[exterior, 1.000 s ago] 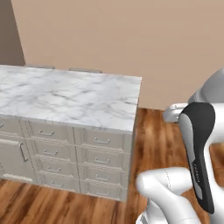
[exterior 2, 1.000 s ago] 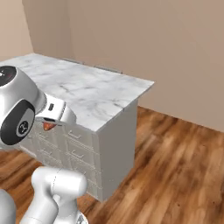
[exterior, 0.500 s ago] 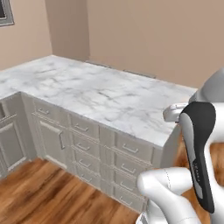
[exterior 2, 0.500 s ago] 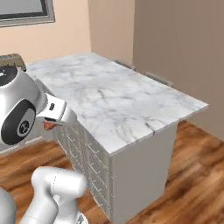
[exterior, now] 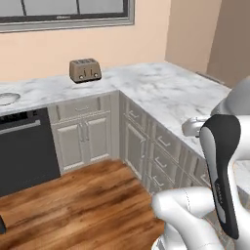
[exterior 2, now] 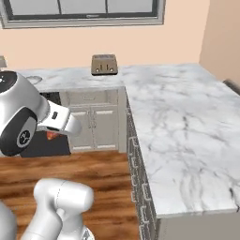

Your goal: Pick sweet potato from the fridge and place it on the plate on the counter.

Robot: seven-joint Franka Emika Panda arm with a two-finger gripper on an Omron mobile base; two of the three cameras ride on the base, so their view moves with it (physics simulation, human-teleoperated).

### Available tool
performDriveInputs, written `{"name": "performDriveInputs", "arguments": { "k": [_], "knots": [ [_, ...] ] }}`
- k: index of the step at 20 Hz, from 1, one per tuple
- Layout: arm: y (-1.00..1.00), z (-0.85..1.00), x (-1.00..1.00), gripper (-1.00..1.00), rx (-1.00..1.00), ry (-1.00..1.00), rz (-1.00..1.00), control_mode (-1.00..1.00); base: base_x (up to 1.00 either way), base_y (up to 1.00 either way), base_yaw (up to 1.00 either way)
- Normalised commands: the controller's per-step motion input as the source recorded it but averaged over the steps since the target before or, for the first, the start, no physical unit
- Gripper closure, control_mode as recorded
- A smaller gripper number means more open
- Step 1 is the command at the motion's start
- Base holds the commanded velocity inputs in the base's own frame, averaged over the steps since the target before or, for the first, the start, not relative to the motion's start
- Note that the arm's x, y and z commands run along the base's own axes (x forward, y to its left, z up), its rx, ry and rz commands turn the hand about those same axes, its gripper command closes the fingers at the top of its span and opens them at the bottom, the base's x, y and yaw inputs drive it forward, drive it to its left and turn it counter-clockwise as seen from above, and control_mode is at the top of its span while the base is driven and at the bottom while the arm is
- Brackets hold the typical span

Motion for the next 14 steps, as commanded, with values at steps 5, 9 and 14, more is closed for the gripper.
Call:
{"name": "performDriveInputs", "arguments": {
  "k": [5,9,14],
  "knots": [
    [0.0,0.0,0.0,1.0,0.0,0.0,0.0,1.0,0.69,0.18,0.6],
    [0.0,0.0,0.0,1.0,0.0,0.0,0.0,1.0,0.82,0.08,0.29],
    [0.0,0.0,0.0,1.0,0.0,0.0,0.0,1.0,0.95,-0.01,0.18]
  ]
}}
